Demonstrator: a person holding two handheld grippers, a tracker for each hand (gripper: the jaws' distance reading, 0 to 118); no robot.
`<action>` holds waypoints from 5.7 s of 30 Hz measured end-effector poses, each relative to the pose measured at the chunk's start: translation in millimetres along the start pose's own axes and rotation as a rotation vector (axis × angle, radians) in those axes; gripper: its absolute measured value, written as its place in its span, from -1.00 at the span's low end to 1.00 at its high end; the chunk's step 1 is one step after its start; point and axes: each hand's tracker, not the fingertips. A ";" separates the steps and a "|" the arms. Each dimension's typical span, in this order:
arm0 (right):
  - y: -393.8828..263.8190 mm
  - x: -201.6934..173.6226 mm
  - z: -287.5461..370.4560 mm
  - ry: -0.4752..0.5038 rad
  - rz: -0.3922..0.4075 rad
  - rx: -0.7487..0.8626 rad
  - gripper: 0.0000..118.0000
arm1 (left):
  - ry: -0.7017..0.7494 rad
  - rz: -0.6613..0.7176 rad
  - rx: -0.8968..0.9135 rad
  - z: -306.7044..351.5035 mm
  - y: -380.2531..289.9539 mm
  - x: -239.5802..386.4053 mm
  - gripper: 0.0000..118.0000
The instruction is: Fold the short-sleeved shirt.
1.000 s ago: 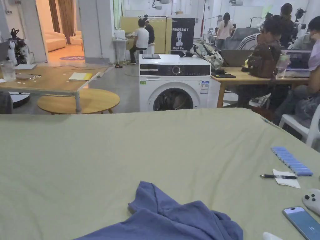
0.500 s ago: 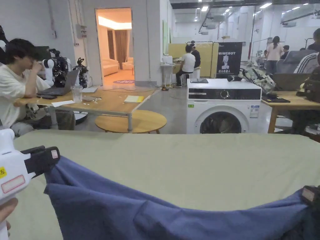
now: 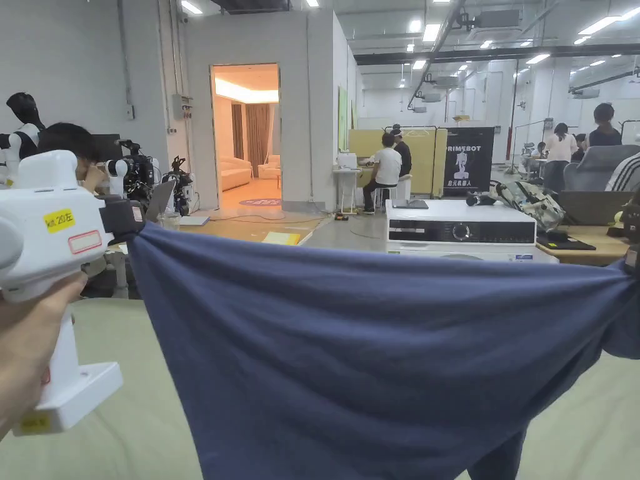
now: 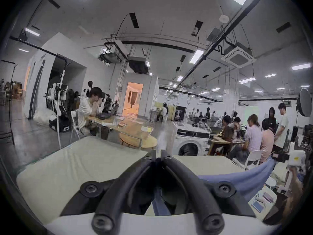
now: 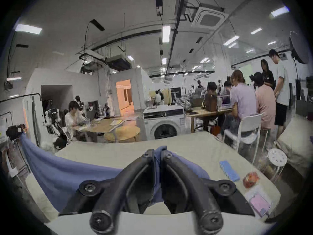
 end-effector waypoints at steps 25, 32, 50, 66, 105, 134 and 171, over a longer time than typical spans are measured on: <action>-1.7 -13.0 -140.5 -0.053 0.031 -0.138 -0.95 | 0.059 -0.011 -0.184 -135.5 -30.8 -19.0 -1.00; -119.4 34.2 -78.0 0.009 0.079 -0.313 -0.95 | -0.037 -0.032 -0.346 -39.3 -137.0 -40.5 -1.00; -319.2 58.2 99.1 0.005 0.101 -0.597 -0.90 | 0.032 0.157 -0.650 131.1 -316.7 -100.9 -1.00; -232.6 -24.3 109.6 0.154 0.124 -0.168 0.14 | -0.089 -0.212 -0.176 123.7 -226.4 46.1 0.53; -265.7 -18.2 98.3 0.231 0.064 -0.319 -1.00 | 0.137 0.037 -0.901 97.5 -352.3 -68.5 -0.90; -281.2 5.4 -160.1 0.134 0.211 -0.809 -1.00 | 0.114 0.019 -0.913 97.9 -360.8 -68.9 -0.95; 143.4 -20.4 -83.4 -0.058 0.075 0.079 -1.00 | 0.087 -0.105 0.007 -90.5 85.3 26.4 -1.00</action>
